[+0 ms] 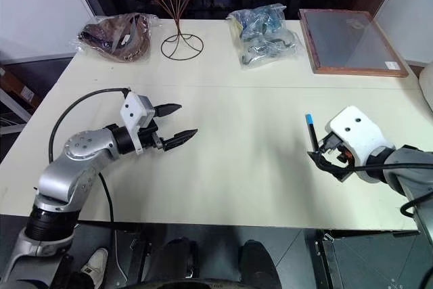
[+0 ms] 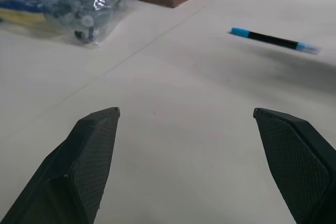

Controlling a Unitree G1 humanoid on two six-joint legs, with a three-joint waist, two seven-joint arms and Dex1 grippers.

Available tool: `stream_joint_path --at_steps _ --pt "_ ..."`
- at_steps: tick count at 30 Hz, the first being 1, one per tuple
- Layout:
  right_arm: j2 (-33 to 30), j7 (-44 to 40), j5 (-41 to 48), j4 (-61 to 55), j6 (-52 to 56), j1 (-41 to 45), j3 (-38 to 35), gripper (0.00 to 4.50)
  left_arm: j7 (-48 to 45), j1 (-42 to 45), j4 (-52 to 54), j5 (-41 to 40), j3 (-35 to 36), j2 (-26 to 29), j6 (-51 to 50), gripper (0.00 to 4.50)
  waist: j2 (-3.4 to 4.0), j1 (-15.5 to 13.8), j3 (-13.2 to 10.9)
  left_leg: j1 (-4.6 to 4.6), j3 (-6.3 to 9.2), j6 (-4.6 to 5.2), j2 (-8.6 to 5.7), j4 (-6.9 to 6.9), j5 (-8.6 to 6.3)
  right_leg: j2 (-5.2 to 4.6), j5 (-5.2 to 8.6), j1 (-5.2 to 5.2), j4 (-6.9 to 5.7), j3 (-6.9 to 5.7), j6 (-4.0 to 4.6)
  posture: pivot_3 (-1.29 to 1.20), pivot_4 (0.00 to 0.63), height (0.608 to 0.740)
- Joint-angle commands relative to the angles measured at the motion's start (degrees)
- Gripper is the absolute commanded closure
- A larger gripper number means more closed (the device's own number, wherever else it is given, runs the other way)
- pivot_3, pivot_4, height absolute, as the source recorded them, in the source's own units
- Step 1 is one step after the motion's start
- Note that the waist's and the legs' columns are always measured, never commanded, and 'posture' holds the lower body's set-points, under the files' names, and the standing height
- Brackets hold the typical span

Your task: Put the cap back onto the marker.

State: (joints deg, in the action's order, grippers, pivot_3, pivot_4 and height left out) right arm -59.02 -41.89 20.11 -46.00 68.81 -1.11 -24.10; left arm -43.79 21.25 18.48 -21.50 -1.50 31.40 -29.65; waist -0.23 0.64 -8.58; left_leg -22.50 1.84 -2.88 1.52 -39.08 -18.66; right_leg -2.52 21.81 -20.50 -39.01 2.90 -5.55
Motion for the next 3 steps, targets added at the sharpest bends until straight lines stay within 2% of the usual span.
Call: stream_joint_path --at_steps 1,3 --pt "-0.7 -0.7 0.9 -1.9 -1.1 -0.7 -2.6 0.31 -0.9 0.9 0.7 -0.2 -0.2 0.4 1.2 0.21 0.00 0.0 0.0 0.00 0.00 0.00 0.00 0.00 0.00 0.00 0.00 0.00 0.00 0.00 0.00 0.00 0.150 0.740" --pt "-0.6 -0.5 1.1 -2.0 -1.3 -0.9 -2.5 0.31 -1.3 0.8 0.8 0.0 -0.5 0.8 1.1 0.21 0.00 0.1 0.0 0.00 -0.01 0.00 0.01 0.00 0.00 0.03 0.00 0.00 0.00 0.00 0.00 0.00 0.150 0.740"
